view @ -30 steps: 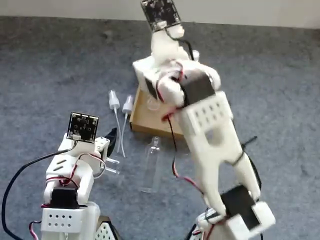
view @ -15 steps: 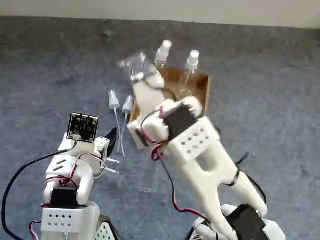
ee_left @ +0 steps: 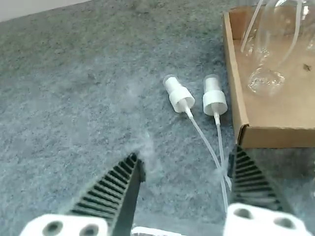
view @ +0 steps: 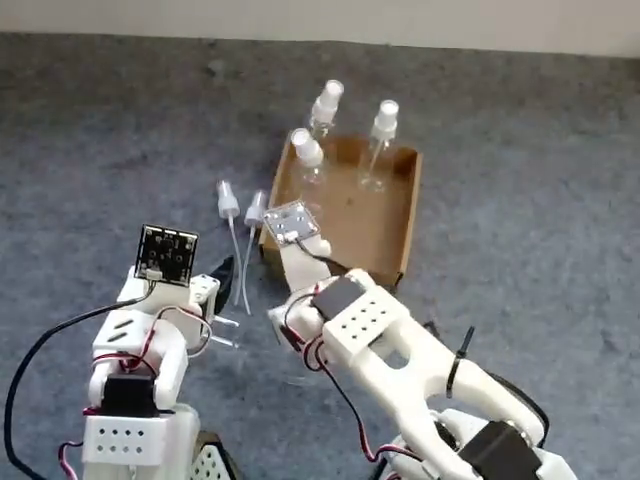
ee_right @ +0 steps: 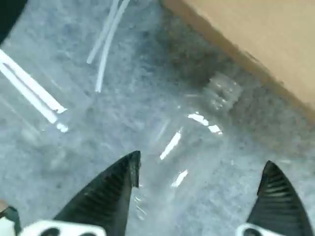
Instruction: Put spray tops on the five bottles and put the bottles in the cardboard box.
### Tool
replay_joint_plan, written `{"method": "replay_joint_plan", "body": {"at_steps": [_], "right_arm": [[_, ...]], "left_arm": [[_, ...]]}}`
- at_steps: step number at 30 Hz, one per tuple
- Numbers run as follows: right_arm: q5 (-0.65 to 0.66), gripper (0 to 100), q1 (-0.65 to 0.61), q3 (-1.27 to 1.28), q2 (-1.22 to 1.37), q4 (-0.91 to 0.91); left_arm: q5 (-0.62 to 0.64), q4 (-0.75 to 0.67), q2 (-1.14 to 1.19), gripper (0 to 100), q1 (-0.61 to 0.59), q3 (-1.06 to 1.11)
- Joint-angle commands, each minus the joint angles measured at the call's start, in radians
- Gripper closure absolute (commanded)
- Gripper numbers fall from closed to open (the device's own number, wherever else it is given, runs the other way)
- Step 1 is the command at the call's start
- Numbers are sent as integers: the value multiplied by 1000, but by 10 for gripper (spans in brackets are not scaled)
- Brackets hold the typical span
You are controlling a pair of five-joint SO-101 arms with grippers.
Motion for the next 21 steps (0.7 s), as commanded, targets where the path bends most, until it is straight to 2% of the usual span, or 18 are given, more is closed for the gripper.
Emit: {"method": "replay_joint_plan", "body": {"at_steps": [1, 5, 12, 15, 17, 21], "right_arm": [[-11, 684, -5, 8, -28, -15], [-3, 728, 19, 12, -28, -13], [0, 993, 157, 19, -31, 13], [15, 992, 186, 31, -41, 50], [95, 995, 220, 28, -42, 61], [233, 995, 323, 13, -42, 223]], "left_arm": [[-8, -41, 1, 784, -1, 5], [-8, -48, 1, 784, -1, 7], [-8, -46, 1, 784, -1, 5], [-8, -44, 1, 784, -1, 1], [-8, -44, 1, 784, -2, -4], [-8, -43, 4, 784, -7, -45]]}}
